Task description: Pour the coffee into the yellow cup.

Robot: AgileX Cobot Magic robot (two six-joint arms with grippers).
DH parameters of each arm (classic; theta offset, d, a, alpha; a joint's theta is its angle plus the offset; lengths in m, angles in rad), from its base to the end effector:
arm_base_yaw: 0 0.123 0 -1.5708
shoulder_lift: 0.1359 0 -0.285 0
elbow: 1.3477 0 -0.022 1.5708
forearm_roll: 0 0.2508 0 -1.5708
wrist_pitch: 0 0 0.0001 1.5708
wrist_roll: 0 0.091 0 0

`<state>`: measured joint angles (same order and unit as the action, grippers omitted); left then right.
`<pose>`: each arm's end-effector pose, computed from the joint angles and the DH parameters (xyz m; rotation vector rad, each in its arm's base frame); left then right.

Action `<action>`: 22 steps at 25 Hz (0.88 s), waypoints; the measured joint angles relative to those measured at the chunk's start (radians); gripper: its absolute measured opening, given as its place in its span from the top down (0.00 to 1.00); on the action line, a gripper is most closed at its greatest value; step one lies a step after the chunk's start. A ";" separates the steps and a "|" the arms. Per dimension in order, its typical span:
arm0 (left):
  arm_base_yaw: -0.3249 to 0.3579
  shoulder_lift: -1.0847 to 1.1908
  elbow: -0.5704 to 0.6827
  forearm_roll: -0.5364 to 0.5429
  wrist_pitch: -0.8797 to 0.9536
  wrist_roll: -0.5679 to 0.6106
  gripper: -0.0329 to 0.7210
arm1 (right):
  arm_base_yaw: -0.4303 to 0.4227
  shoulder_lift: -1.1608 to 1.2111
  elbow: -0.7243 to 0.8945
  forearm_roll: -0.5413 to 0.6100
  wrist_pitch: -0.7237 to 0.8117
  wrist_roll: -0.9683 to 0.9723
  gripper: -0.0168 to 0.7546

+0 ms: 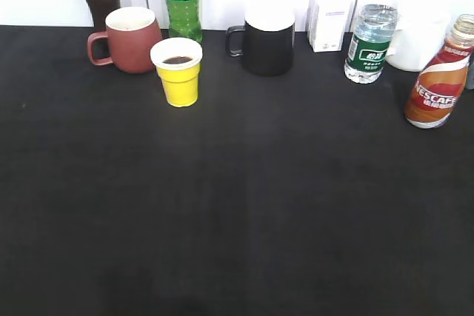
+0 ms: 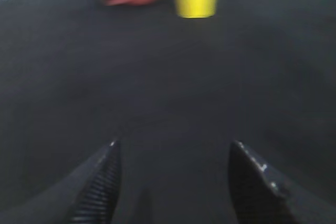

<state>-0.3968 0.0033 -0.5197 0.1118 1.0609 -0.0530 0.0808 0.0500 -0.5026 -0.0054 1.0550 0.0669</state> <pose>-0.0030 0.0109 0.2832 0.3405 1.9976 -0.1512 0.0029 -0.0002 0.2785 -0.0144 2.0870 0.0833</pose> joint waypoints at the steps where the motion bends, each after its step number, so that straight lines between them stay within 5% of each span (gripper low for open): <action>1: 0.059 -0.007 0.000 0.000 0.000 0.000 0.32 | -0.033 -0.023 0.000 0.000 -0.001 0.000 0.23; 5: 0.219 -0.010 0.000 -0.001 0.000 0.000 0.36 | -0.121 -0.059 0.000 0.005 -0.004 0.000 0.23; 11: 0.331 -0.010 0.000 -0.001 0.000 0.000 0.38 | -0.137 -0.059 0.000 0.005 -0.005 0.000 0.23; 22: 0.339 -0.011 0.000 -0.001 0.000 0.000 0.39 | -0.137 -0.059 0.000 0.011 -0.005 0.000 0.23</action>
<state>-0.0581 -0.0078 -0.5197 0.1105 1.0606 -0.0528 -0.0565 -0.0087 -0.5026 0.0052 1.0499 0.0669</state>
